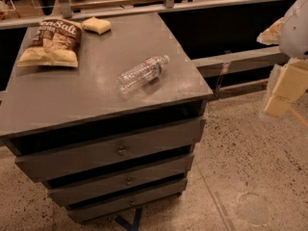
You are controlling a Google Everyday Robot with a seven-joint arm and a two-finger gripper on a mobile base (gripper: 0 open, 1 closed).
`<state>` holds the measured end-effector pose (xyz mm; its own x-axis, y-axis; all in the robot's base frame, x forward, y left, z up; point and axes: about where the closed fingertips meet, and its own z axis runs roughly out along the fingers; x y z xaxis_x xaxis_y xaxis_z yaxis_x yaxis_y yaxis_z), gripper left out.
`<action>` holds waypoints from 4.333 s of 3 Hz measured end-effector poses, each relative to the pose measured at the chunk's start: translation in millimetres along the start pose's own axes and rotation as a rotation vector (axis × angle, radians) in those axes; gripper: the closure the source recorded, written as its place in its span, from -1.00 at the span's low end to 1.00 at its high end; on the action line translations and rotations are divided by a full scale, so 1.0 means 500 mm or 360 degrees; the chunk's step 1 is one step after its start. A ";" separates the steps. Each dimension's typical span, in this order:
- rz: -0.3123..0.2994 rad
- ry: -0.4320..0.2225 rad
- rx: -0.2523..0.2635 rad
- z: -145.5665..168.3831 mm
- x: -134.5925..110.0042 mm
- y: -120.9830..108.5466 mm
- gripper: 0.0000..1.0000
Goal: Move water bottle near brown chip bag
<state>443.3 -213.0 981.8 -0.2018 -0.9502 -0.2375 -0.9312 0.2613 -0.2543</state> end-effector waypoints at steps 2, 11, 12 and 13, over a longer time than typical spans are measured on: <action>-0.0134 -0.0085 -0.0084 0.081 -0.085 -0.086 -1.00; -0.0848 -0.0764 -0.0473 0.390 -0.439 -0.241 -1.00; -0.0920 -0.0815 -0.0512 0.417 -0.469 -0.238 -1.00; -0.0977 -0.0893 -0.0551 0.440 -0.486 -0.231 -1.00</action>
Offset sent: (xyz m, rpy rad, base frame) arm 0.1027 0.0560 -0.0402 0.0581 0.0919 0.1766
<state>666.9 25.3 862.6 0.4547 -0.6591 -0.5991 -0.8838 -0.4170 -0.2120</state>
